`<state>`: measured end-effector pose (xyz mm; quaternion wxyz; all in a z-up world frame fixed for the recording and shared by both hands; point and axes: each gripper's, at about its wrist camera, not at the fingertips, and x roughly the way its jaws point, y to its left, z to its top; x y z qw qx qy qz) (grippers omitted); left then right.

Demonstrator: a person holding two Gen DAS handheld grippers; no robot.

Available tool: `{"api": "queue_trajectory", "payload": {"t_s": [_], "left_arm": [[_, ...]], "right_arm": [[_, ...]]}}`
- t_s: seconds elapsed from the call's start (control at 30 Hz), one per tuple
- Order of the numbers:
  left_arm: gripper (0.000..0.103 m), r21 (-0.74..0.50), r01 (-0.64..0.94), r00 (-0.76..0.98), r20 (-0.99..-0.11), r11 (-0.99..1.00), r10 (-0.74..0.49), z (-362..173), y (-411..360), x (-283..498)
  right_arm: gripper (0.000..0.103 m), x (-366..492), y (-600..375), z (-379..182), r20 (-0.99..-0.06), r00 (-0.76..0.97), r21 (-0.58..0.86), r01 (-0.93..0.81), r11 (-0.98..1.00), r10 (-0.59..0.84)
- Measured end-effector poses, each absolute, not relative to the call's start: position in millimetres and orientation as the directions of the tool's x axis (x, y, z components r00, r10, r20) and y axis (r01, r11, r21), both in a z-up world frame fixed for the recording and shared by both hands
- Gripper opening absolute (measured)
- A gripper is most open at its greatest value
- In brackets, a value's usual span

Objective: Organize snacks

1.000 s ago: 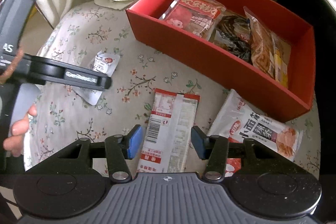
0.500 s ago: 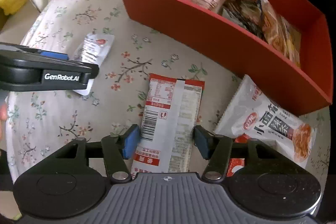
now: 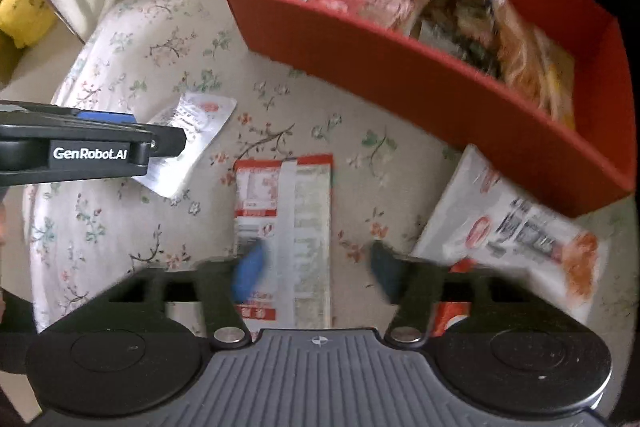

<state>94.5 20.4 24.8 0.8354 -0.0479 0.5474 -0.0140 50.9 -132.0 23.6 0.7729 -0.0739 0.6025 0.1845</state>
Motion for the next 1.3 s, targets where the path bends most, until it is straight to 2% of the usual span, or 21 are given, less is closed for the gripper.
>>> {"api": "queue_trajectory", "payload": {"t_s": [0.13, 0.27, 0.33, 0.4, 0.47, 0.53, 0.57, 0.6, 1.0, 1.17, 1.2, 1.23, 1.3], "left_arm": [[0.039, -0.087, -0.036, 0.383, -0.921, 0.996, -0.066, 19.2, 21.9, 95.6], [0.041, -0.077, -0.031, 0.385, -0.921, 0.997, -0.060, 16.8, 21.2, 96.3], [0.053, -0.059, -0.020, 0.360, -0.932, 0.998, -0.048, 6.0, 19.1, 98.5], [0.059, -0.031, 0.004, 0.383, -0.923, 1.000, -0.030, 4.3, 13.2, 97.3], [0.060, 0.007, 0.023, 0.394, -0.919, 1.000, -0.003, 3.5, 6.1, 95.6], [0.055, -0.021, 0.003, 0.391, -0.920, 1.000, -0.020, 5.3, 10.1, 96.8], [0.047, -0.027, 0.001, 0.392, -0.920, 1.000, -0.026, 7.2, 11.1, 96.5], [0.045, -0.032, 0.009, 0.391, -0.920, 0.999, -0.033, 8.8, 10.9, 95.9], [0.037, -0.104, 0.001, 0.432, -0.897, 0.995, -0.094, 32.1, 18.7, 89.0], [0.037, -0.125, -0.011, 0.434, -0.894, 0.992, -0.108, 35.4, 23.9, 87.4], [0.014, -0.126, -0.009, 0.437, -0.893, 0.992, -0.109, 36.6, 23.8, 86.4], [0.004, -0.134, 0.001, 0.425, -0.897, 0.991, -0.121, 36.4, 23.4, 86.0], [0.003, -0.143, 0.007, 0.397, -0.908, 0.990, -0.134, 31.8, 23.4, 84.0]], "right_arm": [[0.075, 54.2, -122.6, 20.2, -0.958, 0.200, 0.112, -0.401, 0.909, 0.206], [0.076, 50.3, -108.6, 17.3, -0.961, 0.236, 0.024, -0.451, 0.892, 0.145], [0.073, 43.3, -104.0, 16.8, -0.957, 0.260, -0.013, -0.481, 0.877, 0.128], [0.067, 40.5, -103.5, 19.4, -0.957, 0.260, -0.017, -0.491, 0.871, 0.128], [0.061, 39.3, -106.0, 21.8, -0.959, 0.251, -0.010, -0.491, 0.871, 0.130], [0.059, 38.1, -110.2, 23.3, -0.961, 0.246, -0.008, -0.488, 0.873, 0.128], [0.059, 37.9, -112.0, 23.9, -0.961, 0.245, -0.008, -0.486, 0.874, 0.127], [0.058, 37.7, -113.3, 24.1, -0.961, 0.245, -0.007, -0.483, 0.875, 0.128], [0.057, 45.7, -128.0, 43.0, -0.938, 0.291, 0.046, -0.437, 0.898, 0.190], [0.057, 47.7, -132.9, 46.6, -0.937, 0.292, 0.053, -0.423, 0.905, 0.191], [0.057, 47.3, -132.4, 44.9, -0.939, 0.287, 0.051, -0.422, 0.905, 0.187], [0.057, 46.5, -132.3, 42.9, -0.942, 0.282, 0.046, -0.423, 0.905, 0.180], [0.057, 44.9, -131.3, 39.3, -0.947, 0.273, 0.037, -0.423, 0.906, 0.167]]}}
